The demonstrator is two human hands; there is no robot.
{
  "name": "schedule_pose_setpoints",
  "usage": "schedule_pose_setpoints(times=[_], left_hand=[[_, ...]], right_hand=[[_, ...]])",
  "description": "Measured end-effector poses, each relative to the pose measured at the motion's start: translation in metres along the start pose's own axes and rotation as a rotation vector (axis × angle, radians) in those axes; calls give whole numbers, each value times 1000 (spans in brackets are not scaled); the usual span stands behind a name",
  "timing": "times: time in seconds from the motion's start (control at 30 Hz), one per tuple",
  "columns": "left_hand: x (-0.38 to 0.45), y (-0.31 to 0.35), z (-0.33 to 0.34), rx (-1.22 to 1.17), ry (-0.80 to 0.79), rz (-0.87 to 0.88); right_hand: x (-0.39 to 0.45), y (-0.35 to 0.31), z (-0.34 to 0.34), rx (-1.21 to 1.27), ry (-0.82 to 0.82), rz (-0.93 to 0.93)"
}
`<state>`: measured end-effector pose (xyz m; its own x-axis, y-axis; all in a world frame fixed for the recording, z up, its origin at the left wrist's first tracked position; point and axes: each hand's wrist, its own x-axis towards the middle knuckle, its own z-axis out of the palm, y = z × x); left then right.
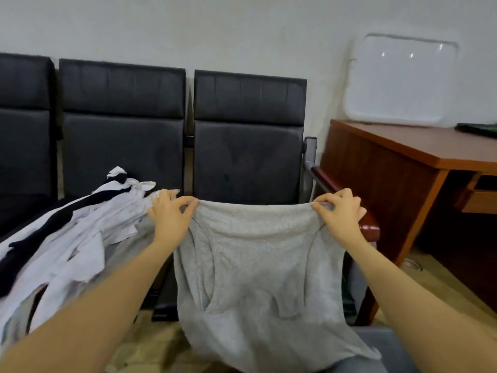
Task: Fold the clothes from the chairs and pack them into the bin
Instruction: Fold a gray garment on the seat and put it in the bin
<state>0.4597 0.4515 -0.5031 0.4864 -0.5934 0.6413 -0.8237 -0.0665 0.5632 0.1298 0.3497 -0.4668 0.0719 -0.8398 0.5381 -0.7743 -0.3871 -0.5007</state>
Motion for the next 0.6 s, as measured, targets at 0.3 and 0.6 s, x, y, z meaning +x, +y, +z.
schedule_pose_setpoints(times=[0.3,0.6], left_hand=[[28,-51,106,84,-192,-149],[61,-88,173,125,-222,-83]], right_hand=[[42,45,101,-106,-168,98],[87,64,172,-110,-142,139]])
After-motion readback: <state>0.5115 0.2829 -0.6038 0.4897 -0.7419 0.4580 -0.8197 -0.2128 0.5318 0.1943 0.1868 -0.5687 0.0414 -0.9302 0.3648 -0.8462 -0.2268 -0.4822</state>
